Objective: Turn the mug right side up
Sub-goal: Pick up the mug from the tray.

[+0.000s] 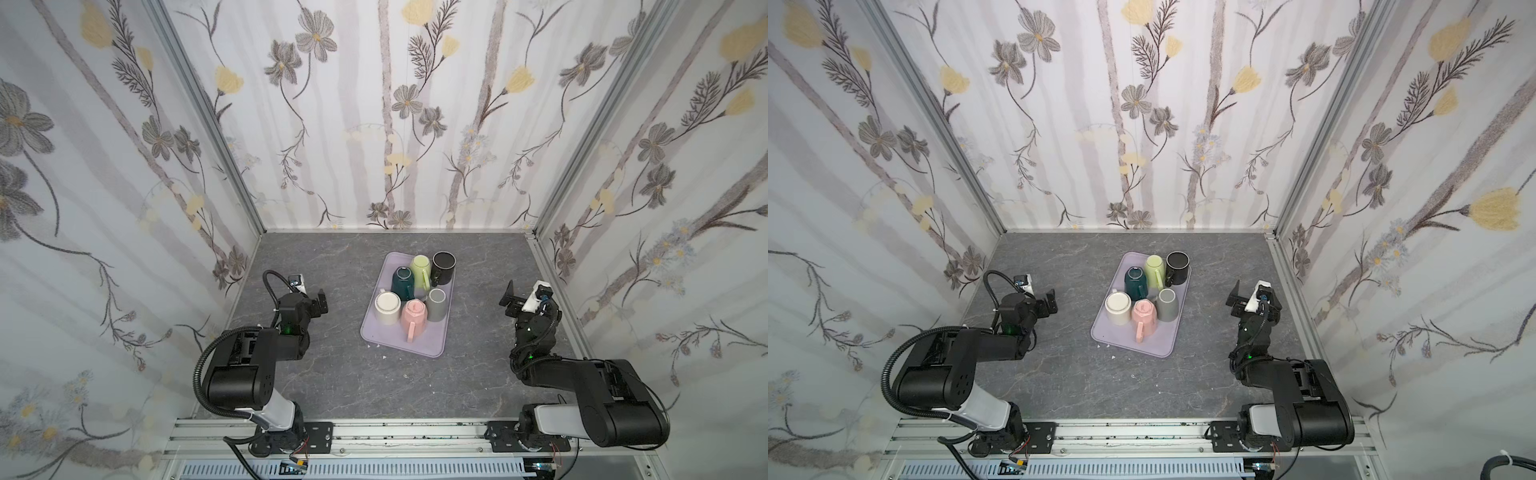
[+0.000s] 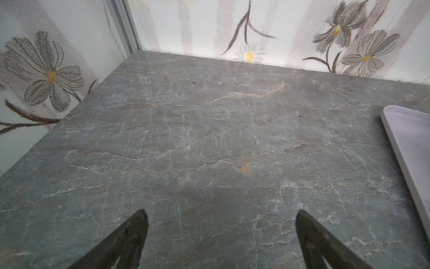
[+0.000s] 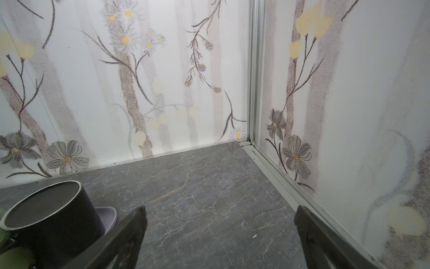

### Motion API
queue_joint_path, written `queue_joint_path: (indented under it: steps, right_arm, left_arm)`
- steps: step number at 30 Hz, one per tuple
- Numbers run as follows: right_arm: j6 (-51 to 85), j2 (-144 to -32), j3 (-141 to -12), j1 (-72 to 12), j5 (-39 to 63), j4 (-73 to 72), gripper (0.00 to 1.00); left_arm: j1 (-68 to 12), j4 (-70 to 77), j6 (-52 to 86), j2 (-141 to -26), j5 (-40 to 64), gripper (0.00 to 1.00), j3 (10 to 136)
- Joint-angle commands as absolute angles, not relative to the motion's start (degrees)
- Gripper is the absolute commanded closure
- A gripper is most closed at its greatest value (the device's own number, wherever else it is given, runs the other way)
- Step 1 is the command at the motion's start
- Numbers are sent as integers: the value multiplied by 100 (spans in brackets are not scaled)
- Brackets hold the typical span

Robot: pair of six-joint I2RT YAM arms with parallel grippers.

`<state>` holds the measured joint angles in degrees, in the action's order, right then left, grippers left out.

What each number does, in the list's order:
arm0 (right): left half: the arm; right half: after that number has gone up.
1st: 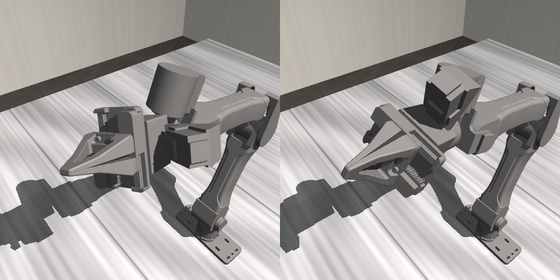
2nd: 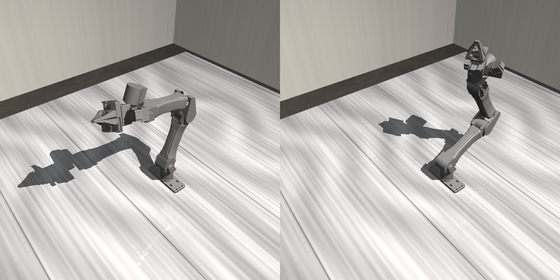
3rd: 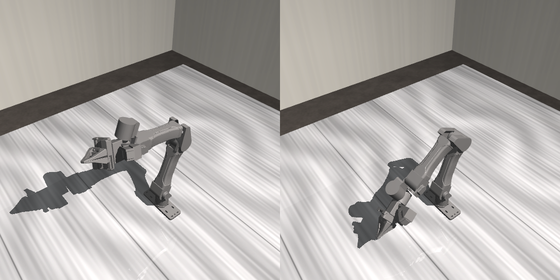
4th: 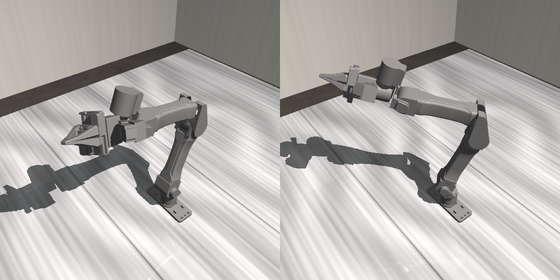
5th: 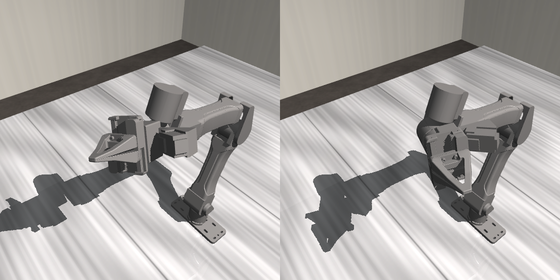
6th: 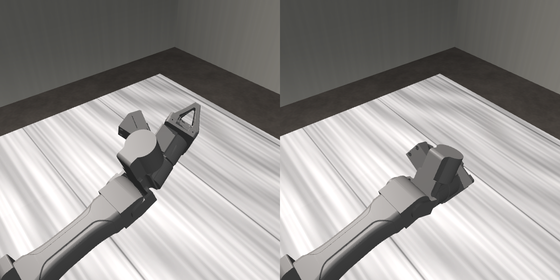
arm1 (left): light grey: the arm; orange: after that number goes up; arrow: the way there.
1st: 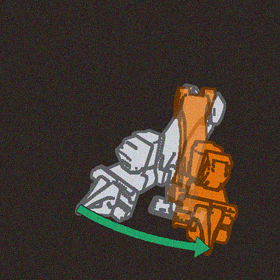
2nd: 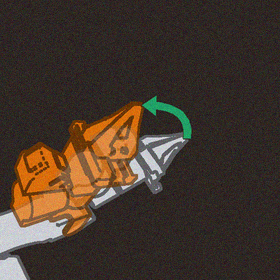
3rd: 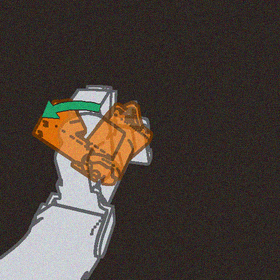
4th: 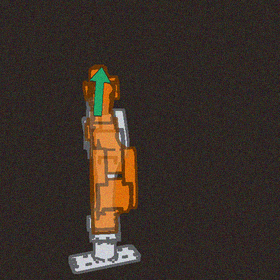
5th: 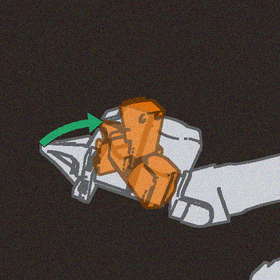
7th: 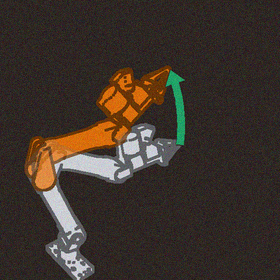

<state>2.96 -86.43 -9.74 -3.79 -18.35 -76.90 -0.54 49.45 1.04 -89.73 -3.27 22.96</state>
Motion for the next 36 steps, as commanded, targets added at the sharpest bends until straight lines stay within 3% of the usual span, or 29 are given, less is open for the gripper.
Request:
queue_joint_path:
  steps: [1, 36]
  right_arm:
    - [282, -8631, -1007, -383, -1790, -7787, 0]
    - [239, -8568, -1011, -449, -1934, -7755, 0]
  left_arm:
    - [-57, 5086, 42, -8974, -265, 0, 2285]
    - [-87, 4988, 65, -8858, -482, 0, 2290]
